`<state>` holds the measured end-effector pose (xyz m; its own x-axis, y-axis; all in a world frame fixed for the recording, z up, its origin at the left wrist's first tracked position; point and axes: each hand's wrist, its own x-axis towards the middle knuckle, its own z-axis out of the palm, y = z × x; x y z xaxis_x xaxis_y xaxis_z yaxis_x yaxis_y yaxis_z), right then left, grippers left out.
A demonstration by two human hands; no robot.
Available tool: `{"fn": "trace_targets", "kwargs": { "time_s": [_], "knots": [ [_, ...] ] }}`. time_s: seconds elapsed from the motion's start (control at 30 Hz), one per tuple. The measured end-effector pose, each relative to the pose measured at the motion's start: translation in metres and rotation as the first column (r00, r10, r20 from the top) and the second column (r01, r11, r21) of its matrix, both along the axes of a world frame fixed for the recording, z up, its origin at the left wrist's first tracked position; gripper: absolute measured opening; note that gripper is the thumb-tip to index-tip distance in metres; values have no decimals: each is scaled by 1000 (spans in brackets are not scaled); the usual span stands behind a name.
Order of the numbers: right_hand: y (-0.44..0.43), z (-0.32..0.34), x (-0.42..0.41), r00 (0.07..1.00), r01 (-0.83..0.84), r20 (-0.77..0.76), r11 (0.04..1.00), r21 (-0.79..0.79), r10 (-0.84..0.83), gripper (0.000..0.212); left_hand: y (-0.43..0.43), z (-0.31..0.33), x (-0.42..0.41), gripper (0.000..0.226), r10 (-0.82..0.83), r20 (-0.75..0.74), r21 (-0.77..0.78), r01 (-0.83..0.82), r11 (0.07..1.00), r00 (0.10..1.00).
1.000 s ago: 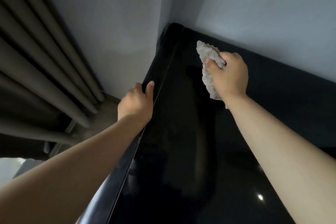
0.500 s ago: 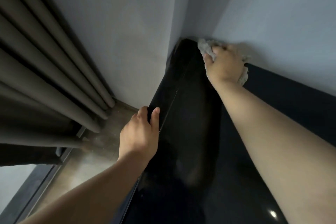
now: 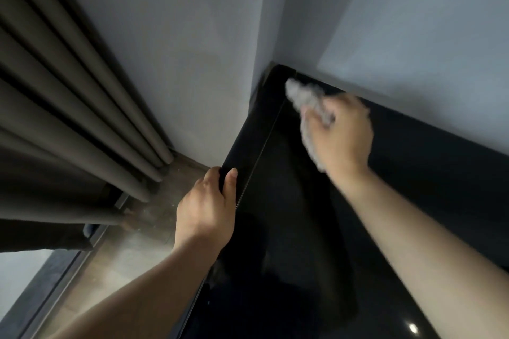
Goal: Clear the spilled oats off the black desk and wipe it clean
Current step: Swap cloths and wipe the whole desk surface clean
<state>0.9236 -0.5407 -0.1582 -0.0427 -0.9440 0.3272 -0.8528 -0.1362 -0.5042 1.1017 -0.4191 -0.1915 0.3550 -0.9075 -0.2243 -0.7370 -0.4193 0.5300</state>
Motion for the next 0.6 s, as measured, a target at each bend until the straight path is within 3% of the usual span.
{"fn": "trace_targets", "kwargs": {
  "time_s": [0.1, 0.27, 0.5, 0.6],
  "knots": [
    [-53, -11, -1, 987, 141, -97, 984, 112, -131, 23, 0, 0, 0, 41, -2, 2, 2, 2, 1000, 1000],
    [1, -26, 19, 960, -69, -267, 995, 67, 85, 15, -1, 1, 0, 40, -3, -1, -10, 3, 1000, 1000],
    [122, -13, 18, 950, -260, -140, 954, 153, 281, 9, -2, 3, 0, 42, 15, 0, -15, -15, 1000, 1000],
    [107, 2, 11, 989, -145, 16, 977, 154, 145, 22, -1, 2, 1, 44, 6, -8, -27, -6, 1000, 1000]
  ]
}}
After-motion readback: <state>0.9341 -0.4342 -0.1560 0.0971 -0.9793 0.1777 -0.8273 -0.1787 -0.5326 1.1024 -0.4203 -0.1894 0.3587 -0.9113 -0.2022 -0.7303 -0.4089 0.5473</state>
